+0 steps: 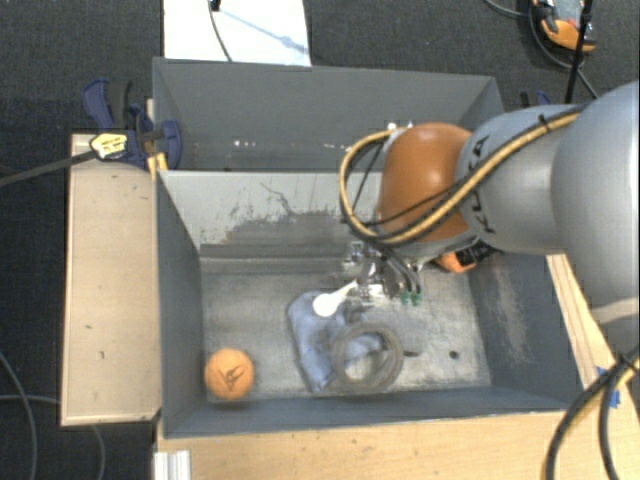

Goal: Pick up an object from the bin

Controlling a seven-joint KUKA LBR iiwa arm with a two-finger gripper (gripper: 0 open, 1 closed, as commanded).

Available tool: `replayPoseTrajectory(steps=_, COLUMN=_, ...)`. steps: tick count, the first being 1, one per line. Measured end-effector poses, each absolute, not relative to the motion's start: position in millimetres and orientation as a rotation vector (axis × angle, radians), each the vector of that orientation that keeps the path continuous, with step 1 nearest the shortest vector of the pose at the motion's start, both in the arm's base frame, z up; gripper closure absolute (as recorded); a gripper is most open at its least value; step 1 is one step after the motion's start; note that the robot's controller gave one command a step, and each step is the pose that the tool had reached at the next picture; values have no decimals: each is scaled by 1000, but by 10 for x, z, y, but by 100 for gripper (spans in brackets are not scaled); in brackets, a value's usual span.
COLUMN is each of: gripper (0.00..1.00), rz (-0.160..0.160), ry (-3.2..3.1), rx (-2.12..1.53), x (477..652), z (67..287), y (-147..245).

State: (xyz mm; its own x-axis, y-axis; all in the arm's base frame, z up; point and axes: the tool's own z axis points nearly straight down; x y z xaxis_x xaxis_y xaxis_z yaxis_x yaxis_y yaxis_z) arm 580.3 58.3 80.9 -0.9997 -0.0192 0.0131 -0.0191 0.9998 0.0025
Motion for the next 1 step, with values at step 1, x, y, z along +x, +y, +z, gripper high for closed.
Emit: replayPoseTrajectory(steps=1, gripper=100, rz=-4, ry=-3128, rx=29, x=5803, z=809, y=583)
